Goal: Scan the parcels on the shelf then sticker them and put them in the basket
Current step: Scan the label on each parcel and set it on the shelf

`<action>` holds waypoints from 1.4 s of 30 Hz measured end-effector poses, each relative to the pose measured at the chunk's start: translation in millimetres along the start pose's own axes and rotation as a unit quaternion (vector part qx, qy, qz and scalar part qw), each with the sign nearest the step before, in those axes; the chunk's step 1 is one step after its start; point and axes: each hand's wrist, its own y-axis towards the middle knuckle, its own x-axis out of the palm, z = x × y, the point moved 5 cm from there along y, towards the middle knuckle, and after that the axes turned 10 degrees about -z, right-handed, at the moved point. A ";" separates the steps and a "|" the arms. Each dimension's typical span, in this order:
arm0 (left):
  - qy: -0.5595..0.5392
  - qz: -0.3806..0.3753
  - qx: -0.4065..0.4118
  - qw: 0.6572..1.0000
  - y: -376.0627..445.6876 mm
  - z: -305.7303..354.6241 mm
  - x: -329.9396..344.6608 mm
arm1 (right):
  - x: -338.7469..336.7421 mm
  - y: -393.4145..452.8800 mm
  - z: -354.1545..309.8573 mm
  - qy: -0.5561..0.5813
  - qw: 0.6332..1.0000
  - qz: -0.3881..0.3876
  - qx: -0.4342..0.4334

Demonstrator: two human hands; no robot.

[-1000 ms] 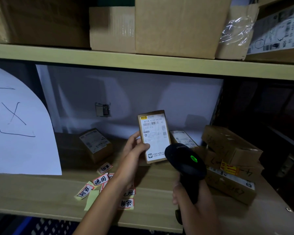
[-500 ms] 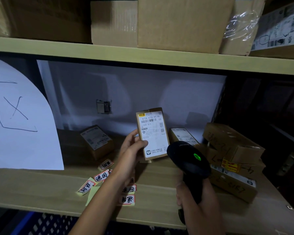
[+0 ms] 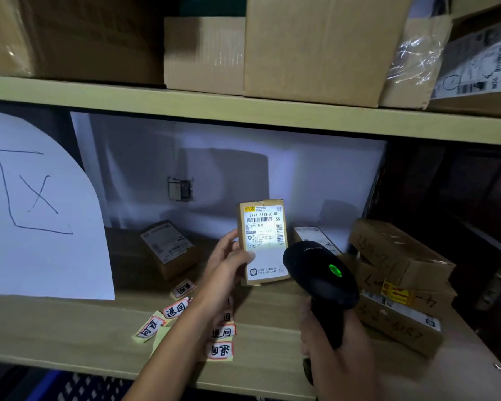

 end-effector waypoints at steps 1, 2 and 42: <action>-0.001 0.003 0.000 1.000 0.7 -0.8 -1.0 | 0.1 0.2 -0.3 0.000 1.000 -0.003 0.003; -0.001 0.006 0.001 1.000 1.2 -1.3 -2.3 | 0.2 0.1 -0.9 0.000 1.000 -0.006 0.005; -0.002 0.108 -0.015 0.994 -3.1 -3.5 -27.5 | 0.3 -14.4 -7.6 0.014 0.998 -0.007 0.055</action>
